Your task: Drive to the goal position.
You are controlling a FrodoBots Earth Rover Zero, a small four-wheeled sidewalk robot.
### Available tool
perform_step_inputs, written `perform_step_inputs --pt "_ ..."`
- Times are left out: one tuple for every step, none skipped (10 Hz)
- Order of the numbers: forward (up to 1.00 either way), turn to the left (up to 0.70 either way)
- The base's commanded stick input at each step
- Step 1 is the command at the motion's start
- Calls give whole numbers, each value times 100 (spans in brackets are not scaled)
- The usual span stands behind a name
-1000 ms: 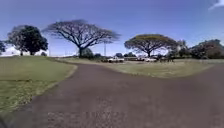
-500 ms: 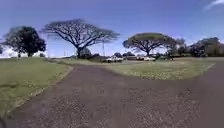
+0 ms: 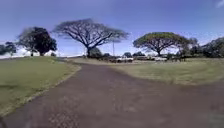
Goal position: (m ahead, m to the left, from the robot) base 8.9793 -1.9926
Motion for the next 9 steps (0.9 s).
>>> perform_step_inputs --pt "100 20" --pt "100 4" --pt "100 0" --pt "100 0" --pt "100 0" --pt "100 0" --pt "100 2" --pt "100 2" --pt "100 2"
